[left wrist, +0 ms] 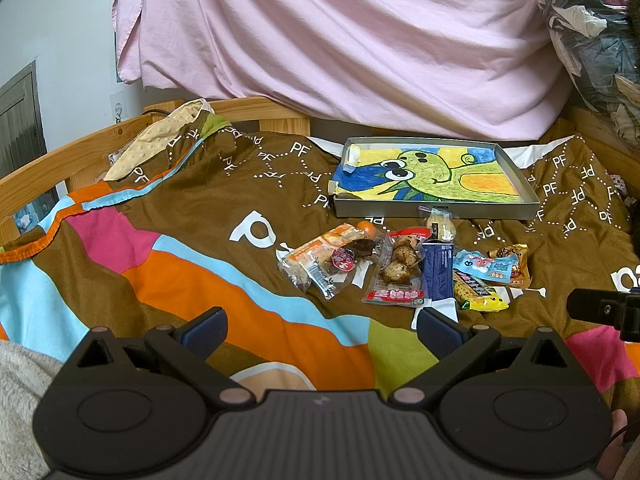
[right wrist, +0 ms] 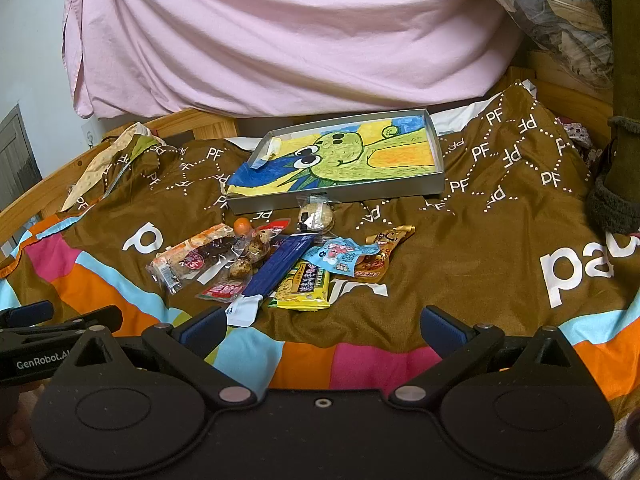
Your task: Organize snacks
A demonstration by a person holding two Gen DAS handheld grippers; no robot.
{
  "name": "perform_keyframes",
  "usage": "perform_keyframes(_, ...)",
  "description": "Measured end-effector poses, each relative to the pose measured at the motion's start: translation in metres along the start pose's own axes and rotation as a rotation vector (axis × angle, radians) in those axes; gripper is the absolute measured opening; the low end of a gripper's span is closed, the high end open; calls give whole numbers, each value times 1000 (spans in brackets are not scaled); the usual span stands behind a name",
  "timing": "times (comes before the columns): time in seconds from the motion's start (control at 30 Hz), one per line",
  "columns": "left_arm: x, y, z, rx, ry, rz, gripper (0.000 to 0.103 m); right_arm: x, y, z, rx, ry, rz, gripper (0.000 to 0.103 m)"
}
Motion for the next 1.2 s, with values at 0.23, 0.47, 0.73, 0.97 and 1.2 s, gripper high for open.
perform_keyframes(0.23, 0, 0, 0, -1, 0, 0, 103, 0, 0, 0, 0, -1, 0, 103)
perform_keyframes(0.47, 0, 0, 0, -1, -1, 0, 103, 0, 0, 1, -1, -1, -1, 103)
perform_keyframes(0.73, 0, -1, 2, -2, -2, -1, 103, 0, 0, 1, -2, -4, -2, 103)
perform_keyframes(0.97, 0, -4, 6, -4, -4, -3, 103, -1, 2, 1, -3, -3, 2, 103)
perform_keyframes(1.2, -2, -6, 7, -20, 1, -9, 103, -1, -1, 1, -17, 13, -1, 102)
Point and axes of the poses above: each gripper's, at about its wrist camera, not at the fingertips, and y roughly against the way its jaws point, x to its right, z to its underside, the point moved 6 cm from there along -y, roughly the way its jaws point, and after that the axes turned 6 degrees about y, right-handed, at the moved point
